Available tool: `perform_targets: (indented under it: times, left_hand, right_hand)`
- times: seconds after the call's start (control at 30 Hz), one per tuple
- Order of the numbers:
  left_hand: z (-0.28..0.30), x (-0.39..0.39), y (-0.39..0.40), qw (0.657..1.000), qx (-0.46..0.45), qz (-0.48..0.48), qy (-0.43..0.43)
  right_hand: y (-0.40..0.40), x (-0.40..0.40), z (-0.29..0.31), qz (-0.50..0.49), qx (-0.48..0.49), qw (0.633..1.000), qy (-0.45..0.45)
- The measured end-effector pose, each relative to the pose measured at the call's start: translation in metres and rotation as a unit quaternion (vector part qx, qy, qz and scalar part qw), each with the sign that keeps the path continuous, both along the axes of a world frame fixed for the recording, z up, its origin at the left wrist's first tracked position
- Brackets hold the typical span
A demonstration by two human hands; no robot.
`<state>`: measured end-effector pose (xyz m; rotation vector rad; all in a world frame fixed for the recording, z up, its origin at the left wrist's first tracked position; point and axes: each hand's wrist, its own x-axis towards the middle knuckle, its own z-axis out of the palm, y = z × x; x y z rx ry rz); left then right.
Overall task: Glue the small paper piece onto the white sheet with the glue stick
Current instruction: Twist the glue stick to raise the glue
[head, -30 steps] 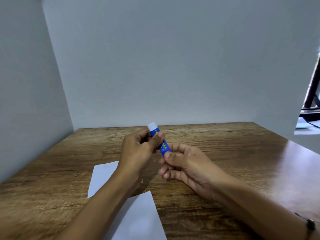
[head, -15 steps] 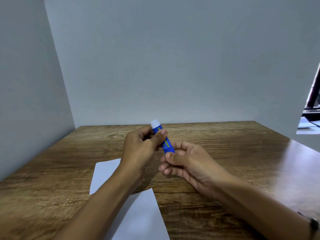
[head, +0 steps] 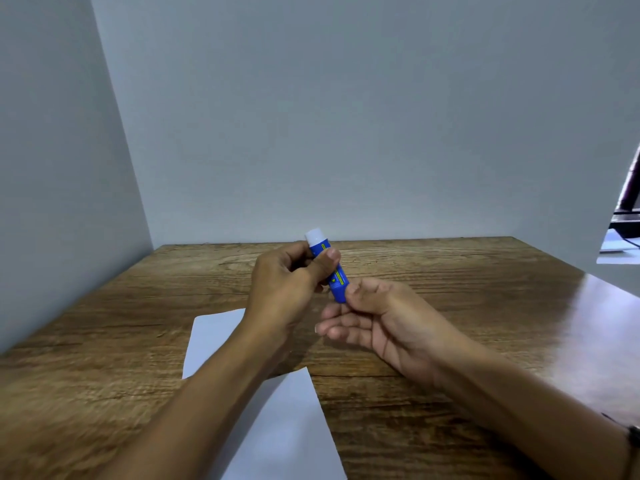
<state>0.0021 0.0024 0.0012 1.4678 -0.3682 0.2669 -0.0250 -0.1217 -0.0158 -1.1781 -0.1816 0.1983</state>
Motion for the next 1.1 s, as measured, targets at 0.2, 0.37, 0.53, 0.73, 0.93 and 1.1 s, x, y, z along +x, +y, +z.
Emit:
perform_targets:
  times: [0.2,0.37,0.53,0.73,0.93,1.1]
  left_hand:
    - [-0.0009,0.0016,0.0010,1.000,0.003,0.003,0.003]
    - [0.0003,0.0006,-0.0010,1.000,0.008,0.001,-0.013]
    - [-0.0009,0.0011,-0.0011,1.000,0.015,0.003,-0.017]
    - [0.0001,0.0027,-0.0001,1.000,0.016,0.006,-0.022]
    - [0.0005,0.0034,0.0004,1.000,0.007,0.011,-0.016]
    - [0.0020,0.0011,0.0002,1.000,0.006,0.010,-0.022]
  right_hand:
    - [0.0036,-0.0002,-0.0014,-0.009,0.003,1.000,-0.003]
    - [0.0018,-0.0019,0.0018,0.003,0.013,1.000,0.013]
    - [0.0006,-0.0017,0.0029,0.011,0.035,0.998,0.050]
    - [0.0017,-0.0021,0.0022,-0.003,0.051,0.998,0.026]
    - [0.0029,-0.0025,0.0025,0.006,0.047,0.999,0.020]
    - [0.0014,-0.0041,0.0041,0.017,0.047,0.998,0.026]
